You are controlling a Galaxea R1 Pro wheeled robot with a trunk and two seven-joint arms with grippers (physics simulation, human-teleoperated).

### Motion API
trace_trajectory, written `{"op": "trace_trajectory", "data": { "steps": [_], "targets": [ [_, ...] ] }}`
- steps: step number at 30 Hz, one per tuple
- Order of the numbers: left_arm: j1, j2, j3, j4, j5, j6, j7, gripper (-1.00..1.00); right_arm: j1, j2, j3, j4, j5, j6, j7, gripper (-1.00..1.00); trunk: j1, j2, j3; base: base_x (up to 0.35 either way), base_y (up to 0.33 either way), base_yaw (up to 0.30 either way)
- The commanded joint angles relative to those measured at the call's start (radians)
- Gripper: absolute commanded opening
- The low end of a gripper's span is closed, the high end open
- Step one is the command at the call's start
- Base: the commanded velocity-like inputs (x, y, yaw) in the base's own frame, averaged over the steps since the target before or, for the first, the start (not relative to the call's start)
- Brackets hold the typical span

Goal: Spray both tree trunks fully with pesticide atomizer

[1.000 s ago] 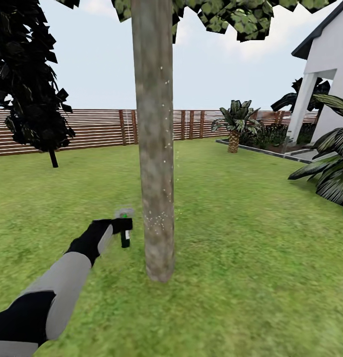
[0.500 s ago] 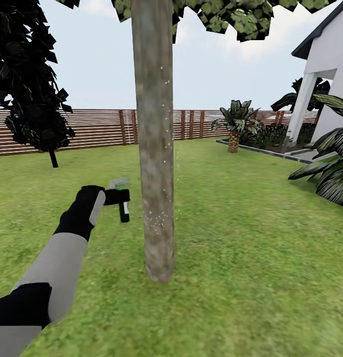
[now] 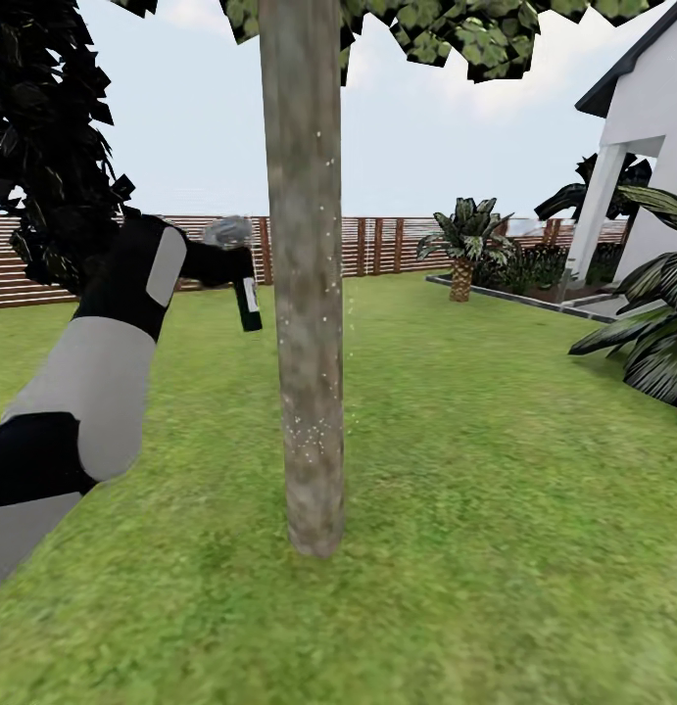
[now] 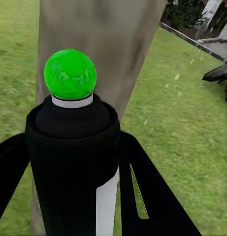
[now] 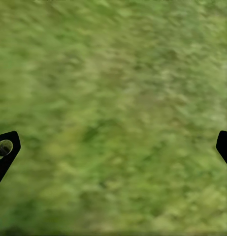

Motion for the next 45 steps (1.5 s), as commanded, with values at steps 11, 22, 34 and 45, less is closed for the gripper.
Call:
{"op": "trace_trajectory", "data": {
  "steps": [11,22,34,45],
  "targets": [
    [-0.259,-0.001,0.005,0.113,-0.006,0.008,-0.003,-1.00,-0.001,0.000,0.007,0.001,0.005,0.001,-0.008,1.00,0.000,0.000,-0.001,0.000,0.000,0.000],
    [-0.405,-0.003,0.005,0.144,-0.005,0.010,-0.003,-1.00,-0.001,0.000,0.007,0.001,0.005,0.001,-0.007,1.00,0.000,0.000,-0.001,0.000,0.000,0.000],
    [-0.416,-0.074,0.016,0.349,-0.005,-0.016,0.000,-1.00,-0.001,0.000,0.007,0.001,0.005,0.001,-0.007,1.00,0.000,0.000,-0.001,0.000,0.000,0.000],
    [-0.404,-0.096,0.021,0.673,-0.009,-0.276,0.001,-1.00,-0.001,0.000,0.007,0.001,0.005,0.001,-0.007,1.00,0.000,0.000,-0.001,0.000,0.000,0.000]
  ]
}}
